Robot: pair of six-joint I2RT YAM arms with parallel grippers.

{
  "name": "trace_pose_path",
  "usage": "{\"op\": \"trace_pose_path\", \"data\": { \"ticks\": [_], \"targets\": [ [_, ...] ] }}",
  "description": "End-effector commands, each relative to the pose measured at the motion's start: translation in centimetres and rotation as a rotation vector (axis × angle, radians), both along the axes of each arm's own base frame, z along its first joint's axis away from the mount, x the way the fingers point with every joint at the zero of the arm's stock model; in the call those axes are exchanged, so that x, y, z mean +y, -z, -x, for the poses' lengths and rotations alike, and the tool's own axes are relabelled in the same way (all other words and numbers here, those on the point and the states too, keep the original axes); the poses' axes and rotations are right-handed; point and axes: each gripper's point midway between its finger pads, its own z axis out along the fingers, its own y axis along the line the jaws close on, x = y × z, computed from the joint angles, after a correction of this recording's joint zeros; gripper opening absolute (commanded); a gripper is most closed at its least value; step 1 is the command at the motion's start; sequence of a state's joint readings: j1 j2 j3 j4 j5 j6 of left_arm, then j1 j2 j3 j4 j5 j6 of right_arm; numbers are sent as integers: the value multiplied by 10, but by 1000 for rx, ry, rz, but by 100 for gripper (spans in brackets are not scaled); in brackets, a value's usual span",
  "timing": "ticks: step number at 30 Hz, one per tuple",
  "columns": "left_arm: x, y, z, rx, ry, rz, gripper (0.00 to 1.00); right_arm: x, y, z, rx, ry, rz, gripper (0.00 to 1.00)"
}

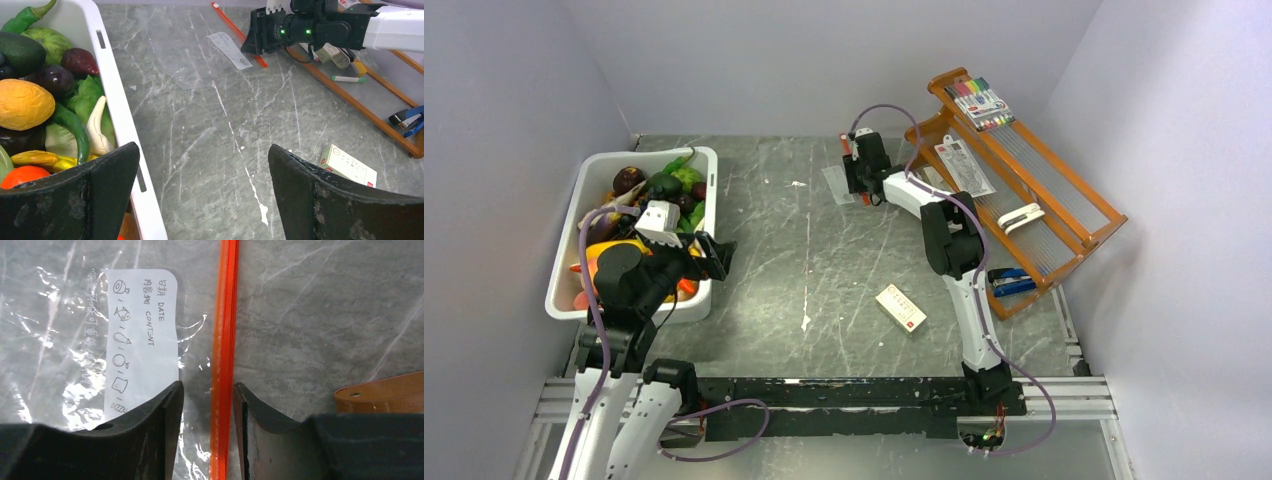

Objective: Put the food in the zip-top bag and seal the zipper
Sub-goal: Move the zipper food storage bag to the center of the board.

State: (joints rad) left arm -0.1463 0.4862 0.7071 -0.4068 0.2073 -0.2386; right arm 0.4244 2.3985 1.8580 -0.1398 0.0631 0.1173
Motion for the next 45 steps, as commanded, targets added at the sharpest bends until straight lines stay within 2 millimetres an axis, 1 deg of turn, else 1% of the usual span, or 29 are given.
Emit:
{"op": "trace_pose_path", "data": {
  "ticks": [1, 7, 11, 15, 19, 23, 24, 28, 34, 36, 40, 42, 45],
  "targets": [
    [1, -11, -3, -55, 2, -5, 99, -2, -3, -10, -25, 0, 8, 39],
    [2, -11, -3, -57, -1, -7, 99, -3, -5, -11, -36, -5, 15, 18],
    [2, -11, -3, -58, -3, -8, 99, -2, -12, -10, -56, -22, 14, 0],
    [2, -11, -3, -57, -2, -8, 99, -1, -18, -5, -81, -54, 9, 0],
    [2, -11, -3, -58, -1, -8, 99, 4, -29, 5, -98, -100, -22, 0],
    [2, -10, -3, -54, 0, -9, 99, 6, -37, 24, -98, -136, -69, 0],
    [1, -9, -4, -51, 1, -8, 99, 6, -42, 29, -102, -142, -81, 0],
    [0, -8, -4, -47, 7, -7, 99, 3, -41, 53, -73, -149, -113, 0],
    [-2, -6, -5, -38, 18, -6, 99, 9, -44, 87, -36, -181, -192, 0],
    [-2, -6, -5, -37, 17, -6, 99, 10, -52, 98, -32, -185, -237, 0],
    [-1, -7, -5, -40, 12, -7, 99, 21, -46, 124, 23, -216, -318, 0],
    [-1, -6, -5, -38, 12, -7, 99, 25, -40, 135, 42, -229, -313, 0],
    [-2, -7, -5, -41, 18, -6, 99, 29, -30, 145, 67, -240, -296, 0]
  ]
}}
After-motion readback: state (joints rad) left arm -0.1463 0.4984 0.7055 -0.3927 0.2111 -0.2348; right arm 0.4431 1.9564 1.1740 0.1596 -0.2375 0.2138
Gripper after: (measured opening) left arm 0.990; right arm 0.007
